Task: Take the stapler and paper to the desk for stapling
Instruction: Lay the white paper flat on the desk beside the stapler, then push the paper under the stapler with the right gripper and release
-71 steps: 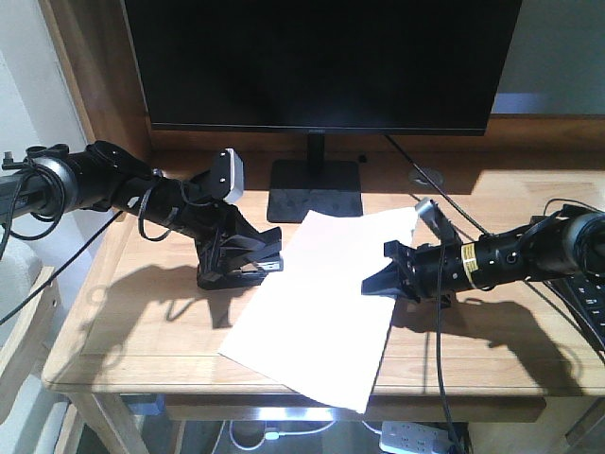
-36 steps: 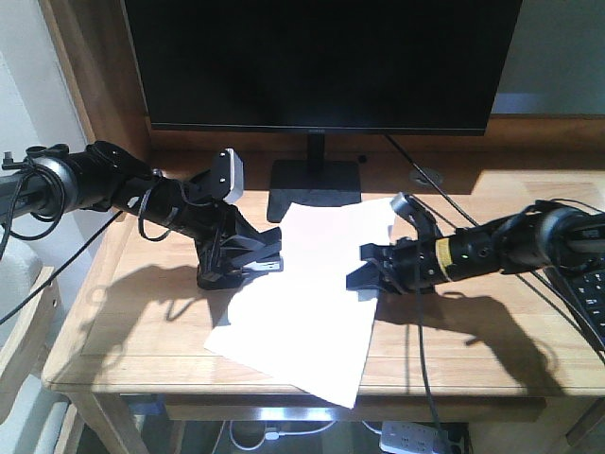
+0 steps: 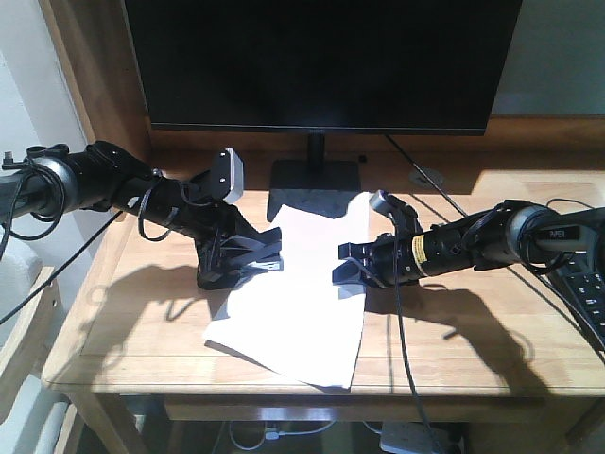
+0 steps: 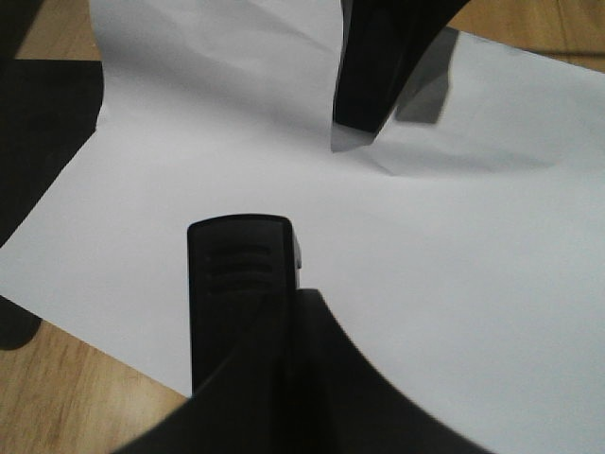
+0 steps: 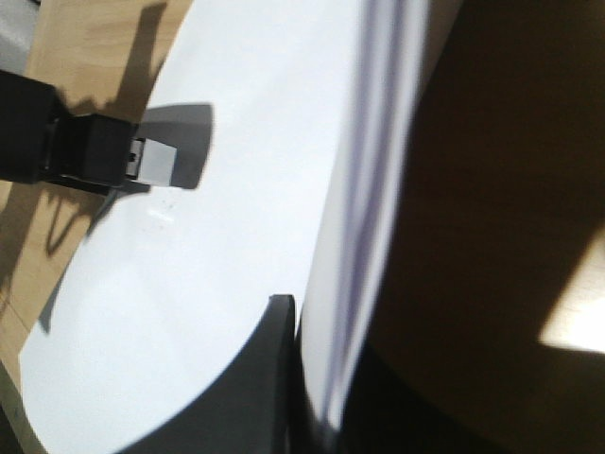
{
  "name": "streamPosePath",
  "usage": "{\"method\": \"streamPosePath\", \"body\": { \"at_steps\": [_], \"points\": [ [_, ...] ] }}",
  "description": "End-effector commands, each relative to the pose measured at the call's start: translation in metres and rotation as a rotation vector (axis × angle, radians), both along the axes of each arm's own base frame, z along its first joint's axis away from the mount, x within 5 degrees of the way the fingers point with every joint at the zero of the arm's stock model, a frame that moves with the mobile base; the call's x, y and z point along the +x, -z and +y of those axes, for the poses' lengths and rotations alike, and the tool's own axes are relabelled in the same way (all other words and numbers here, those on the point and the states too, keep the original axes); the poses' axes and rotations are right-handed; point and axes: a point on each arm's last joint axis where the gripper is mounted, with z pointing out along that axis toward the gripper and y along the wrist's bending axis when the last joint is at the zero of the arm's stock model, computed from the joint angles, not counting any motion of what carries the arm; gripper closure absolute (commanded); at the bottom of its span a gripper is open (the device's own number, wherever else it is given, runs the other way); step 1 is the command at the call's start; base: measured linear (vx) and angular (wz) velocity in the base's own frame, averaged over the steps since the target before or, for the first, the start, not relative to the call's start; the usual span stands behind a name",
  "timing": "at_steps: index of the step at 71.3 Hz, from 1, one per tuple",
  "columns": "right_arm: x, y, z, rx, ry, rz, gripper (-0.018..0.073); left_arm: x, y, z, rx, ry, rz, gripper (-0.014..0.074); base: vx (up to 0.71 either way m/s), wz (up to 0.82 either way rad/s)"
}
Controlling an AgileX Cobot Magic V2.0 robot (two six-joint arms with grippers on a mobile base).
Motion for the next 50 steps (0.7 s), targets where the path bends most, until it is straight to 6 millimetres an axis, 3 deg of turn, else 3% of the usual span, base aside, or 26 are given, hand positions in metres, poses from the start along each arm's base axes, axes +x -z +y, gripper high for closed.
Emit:
{"method": "streamPosePath", "body": {
  "at_steps": [1,30,50],
  "points": [
    [0.005,-0.028,0.002,-0.003,-0.047,-0.094,0.0468,0.0,-0.039,-0.004,-0.073,-0.013,-0.059,0.0603,0.0,0.0],
    [0.008,-0.026,-0.001,-0.036,-0.023,-0.113,0.0073,0.0,-0.039,-0.004,-0.073,-0.013,-0.059,0.0603,0.0,0.0],
    [0.013,-0.041,0.001,-0.029,-0.039,-0.17,0.0027,0.0,-0.039,-0.004,-0.073,-0.013,-0.059,0.0603,0.0,0.0]
  ]
}}
